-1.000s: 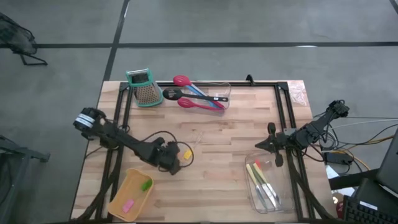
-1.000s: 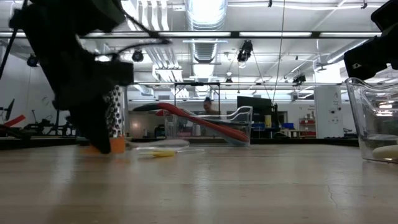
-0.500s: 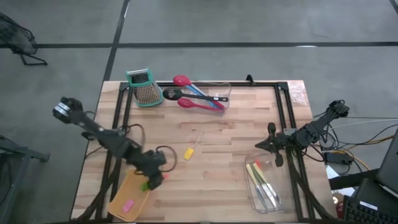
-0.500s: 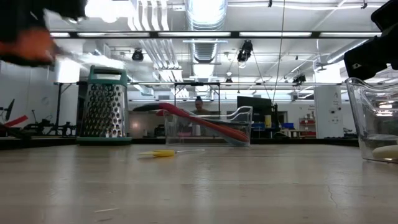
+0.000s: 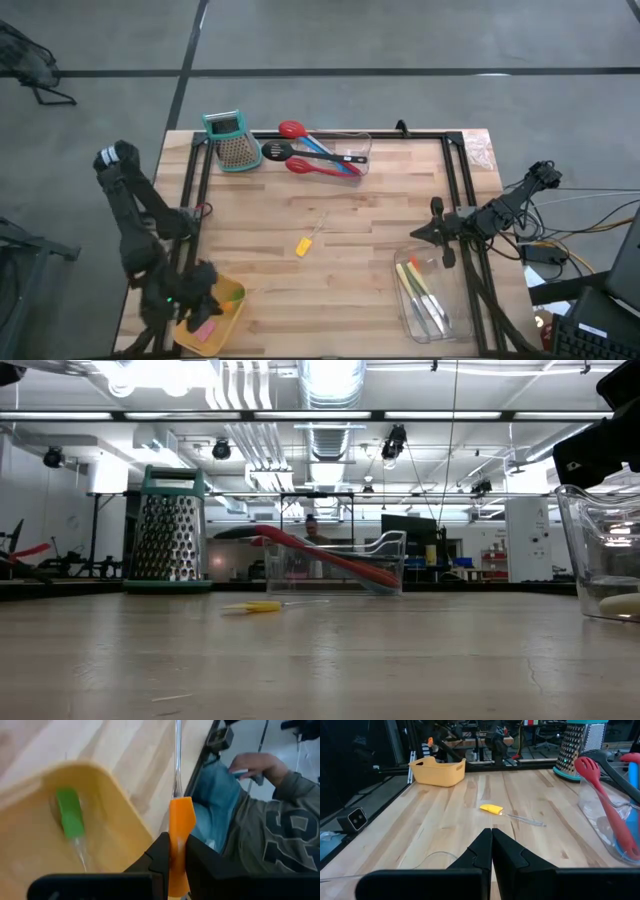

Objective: Pick & Place Kitchen Items
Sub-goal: Put the orange spatula into the yellow bin

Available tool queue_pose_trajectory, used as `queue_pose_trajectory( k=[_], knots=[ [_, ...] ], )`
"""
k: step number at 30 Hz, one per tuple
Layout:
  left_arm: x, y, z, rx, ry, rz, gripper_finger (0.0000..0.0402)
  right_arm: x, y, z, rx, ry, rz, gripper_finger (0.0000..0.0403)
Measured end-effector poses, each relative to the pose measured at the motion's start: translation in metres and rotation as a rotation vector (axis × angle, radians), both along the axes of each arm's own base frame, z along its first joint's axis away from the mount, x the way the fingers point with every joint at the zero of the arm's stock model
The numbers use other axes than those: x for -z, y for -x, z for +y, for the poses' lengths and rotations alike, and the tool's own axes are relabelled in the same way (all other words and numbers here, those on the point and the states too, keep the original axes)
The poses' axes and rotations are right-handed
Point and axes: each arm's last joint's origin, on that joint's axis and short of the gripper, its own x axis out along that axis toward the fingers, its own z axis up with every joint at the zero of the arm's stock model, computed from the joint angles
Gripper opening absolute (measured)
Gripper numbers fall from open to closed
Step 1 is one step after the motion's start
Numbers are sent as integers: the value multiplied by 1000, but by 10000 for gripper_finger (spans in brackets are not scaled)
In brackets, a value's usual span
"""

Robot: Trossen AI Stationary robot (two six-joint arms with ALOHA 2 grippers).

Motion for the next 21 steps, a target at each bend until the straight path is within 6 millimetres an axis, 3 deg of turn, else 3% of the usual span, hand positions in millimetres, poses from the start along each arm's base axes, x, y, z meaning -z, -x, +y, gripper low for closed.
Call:
queue_pose_trajectory(
  k=[9, 21],
  knots=[
    [15, 27, -17, -66, 34, 109, 44, 0, 0, 0, 0, 0, 0, 8],
    [37, 34, -34, -126, 46, 296, 44, 0, 0, 0, 0, 0, -1, 8]
  ],
)
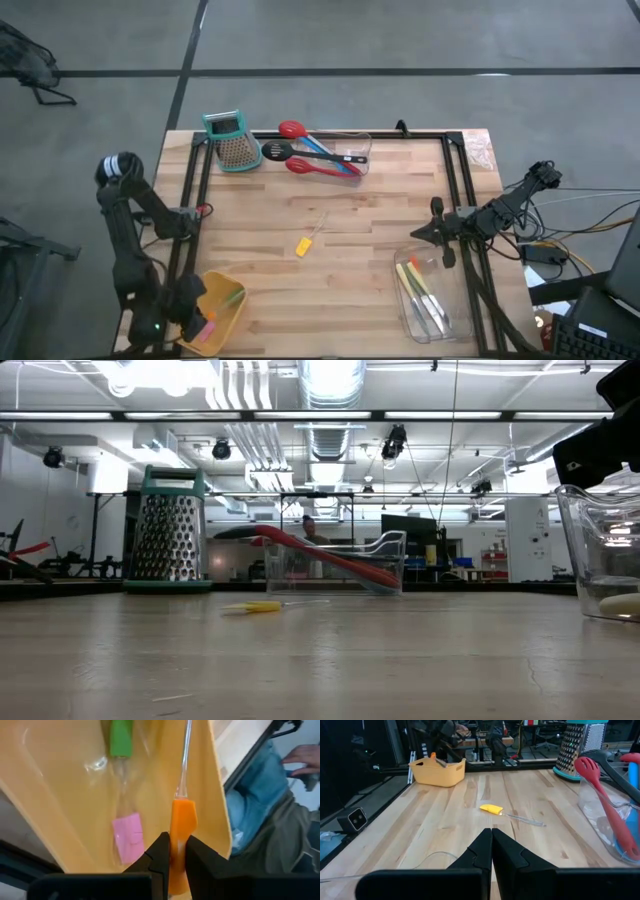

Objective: Pick & Place Kitchen Items
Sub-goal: Put the orange spatula into the yellow bin, then put the yellow spatula into the yellow bin

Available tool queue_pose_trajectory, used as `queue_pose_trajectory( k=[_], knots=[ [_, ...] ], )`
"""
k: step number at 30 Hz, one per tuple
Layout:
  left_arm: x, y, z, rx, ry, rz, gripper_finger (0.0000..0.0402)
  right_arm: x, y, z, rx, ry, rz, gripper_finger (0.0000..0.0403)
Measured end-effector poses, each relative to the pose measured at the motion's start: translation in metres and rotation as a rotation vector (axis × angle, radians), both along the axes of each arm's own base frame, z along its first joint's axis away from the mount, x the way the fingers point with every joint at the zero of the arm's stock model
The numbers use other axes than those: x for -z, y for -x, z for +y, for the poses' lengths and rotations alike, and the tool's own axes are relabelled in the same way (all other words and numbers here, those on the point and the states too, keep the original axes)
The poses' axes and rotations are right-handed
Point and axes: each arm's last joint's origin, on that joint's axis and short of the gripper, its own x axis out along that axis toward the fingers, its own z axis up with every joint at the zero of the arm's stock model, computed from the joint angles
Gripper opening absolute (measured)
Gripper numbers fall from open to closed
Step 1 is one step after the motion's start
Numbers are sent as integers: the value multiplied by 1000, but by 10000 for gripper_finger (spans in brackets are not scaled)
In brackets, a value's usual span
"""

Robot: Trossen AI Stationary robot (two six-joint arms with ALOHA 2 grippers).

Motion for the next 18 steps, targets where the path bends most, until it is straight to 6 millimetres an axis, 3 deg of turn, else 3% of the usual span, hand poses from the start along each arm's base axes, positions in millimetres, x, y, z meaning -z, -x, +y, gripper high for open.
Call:
queue_pose_trajectory(
  k=[6, 18],
  knots=[
    [10, -1, -3, -24, -51, 26, 53, 0, 0, 0, 0, 0, 0, 8],
    [10, -1, 1, -39, -85, -3, 152, 0, 0, 0, 0, 0, 0, 8]
  ],
)
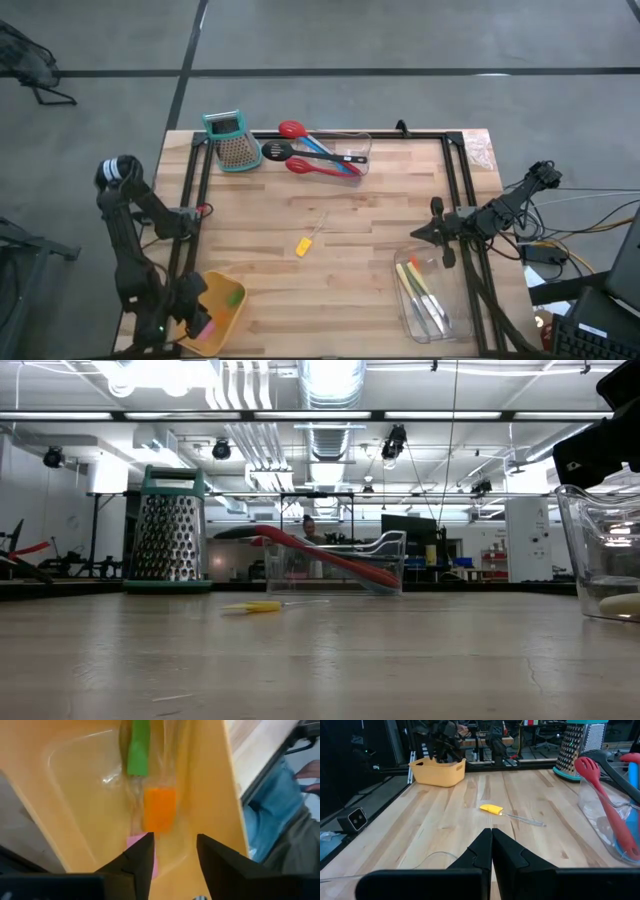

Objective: Pick & Place Kitchen Items
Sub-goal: Put the yellow spatula into the yellow bin

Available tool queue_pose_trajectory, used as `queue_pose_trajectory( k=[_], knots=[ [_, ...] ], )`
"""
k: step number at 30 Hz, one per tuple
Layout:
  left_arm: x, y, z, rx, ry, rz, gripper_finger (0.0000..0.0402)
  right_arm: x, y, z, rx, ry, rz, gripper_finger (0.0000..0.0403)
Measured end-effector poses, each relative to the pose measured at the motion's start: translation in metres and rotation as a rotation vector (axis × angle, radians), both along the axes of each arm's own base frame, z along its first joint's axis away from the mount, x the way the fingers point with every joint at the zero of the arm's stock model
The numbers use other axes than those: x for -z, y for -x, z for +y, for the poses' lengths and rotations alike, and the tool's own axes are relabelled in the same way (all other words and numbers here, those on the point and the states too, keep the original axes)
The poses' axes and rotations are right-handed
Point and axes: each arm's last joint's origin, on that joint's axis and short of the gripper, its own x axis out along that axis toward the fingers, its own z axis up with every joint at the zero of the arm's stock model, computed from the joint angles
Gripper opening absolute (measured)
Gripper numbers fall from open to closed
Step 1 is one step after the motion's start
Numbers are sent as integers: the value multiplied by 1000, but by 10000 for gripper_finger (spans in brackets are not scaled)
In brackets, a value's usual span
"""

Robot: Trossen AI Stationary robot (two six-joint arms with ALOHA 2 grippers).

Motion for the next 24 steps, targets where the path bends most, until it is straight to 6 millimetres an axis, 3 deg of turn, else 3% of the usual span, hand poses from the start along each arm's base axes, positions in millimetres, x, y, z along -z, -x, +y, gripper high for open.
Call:
queue_pose_trajectory(
  k=[8, 14, 20, 24],
  knots=[
    [-21, -4, 14, -55, -22, -266, 163, 0, 0, 0, 0, 0, 0, 8],
    [-42, -19, 36, -137, -231, -620, 163, 0, 0, 0, 0, 0, 0, 9],
    [-53, -55, 46, -173, -574, -786, 163, 0, 0, 0, 0, 0, 0, 8],
    [-49, -95, 57, -182, -660, -721, 163, 0, 0, 0, 0, 0, 0, 9]
  ],
)
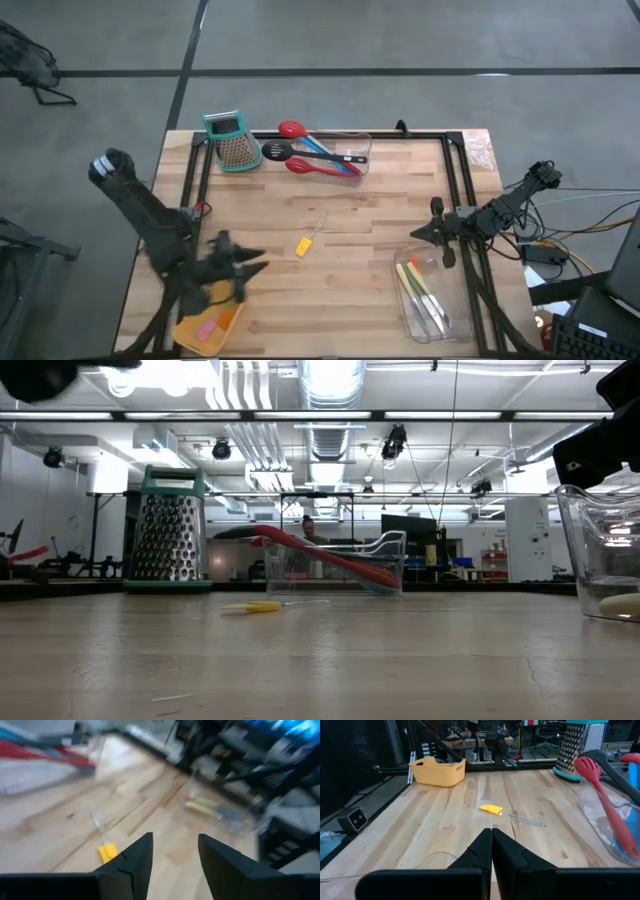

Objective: Pick & Place Kitchen Items
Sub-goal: Put the yellow spatula into the yellow bin

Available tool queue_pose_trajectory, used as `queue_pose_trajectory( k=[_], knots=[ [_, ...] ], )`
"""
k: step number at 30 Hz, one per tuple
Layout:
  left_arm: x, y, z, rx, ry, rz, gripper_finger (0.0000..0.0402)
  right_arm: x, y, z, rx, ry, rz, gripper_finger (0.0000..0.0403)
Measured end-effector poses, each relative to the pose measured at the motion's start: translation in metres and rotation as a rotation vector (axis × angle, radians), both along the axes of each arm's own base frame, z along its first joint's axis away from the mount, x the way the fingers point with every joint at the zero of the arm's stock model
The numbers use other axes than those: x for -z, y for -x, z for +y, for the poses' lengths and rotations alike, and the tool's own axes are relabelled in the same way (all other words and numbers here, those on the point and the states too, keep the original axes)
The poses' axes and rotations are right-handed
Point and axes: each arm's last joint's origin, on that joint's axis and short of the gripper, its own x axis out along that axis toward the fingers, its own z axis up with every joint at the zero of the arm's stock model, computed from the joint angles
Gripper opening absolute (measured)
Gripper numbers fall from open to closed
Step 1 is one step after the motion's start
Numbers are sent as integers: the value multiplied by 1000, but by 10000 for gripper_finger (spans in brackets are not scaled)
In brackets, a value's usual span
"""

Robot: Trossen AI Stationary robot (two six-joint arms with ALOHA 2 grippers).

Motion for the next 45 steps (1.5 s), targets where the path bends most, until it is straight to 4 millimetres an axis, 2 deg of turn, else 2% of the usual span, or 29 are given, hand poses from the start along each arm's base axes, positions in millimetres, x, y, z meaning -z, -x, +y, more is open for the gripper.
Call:
queue_pose_trajectory(
  k=[6, 13, 24, 30, 39, 45],
  knots=[
    [26, -58, 30, -5, 47, 202, 163, 0, 0, 0, 0, 0, 0, 8],
    [66, -95, 56, -52, -7, 398, 163, 0, 0, 0, 0, 0, 0, 8],
    [114, -119, 71, -137, -39, 547, 163, 0, 0, 0, 0, 0, 0, 9],
    [116, -130, 70, -110, -10, 485, 171, 0, 0, 0, 0, 0, 0, 8],
    [130, -139, 68, -115, -11, 477, 236, 0, 0, 0, 0, 0, 0, 8],
    [144, -142, 68, -118, -6, 501, 245, 0, 0, 0, 0, 0, 1, 9]
  ],
)
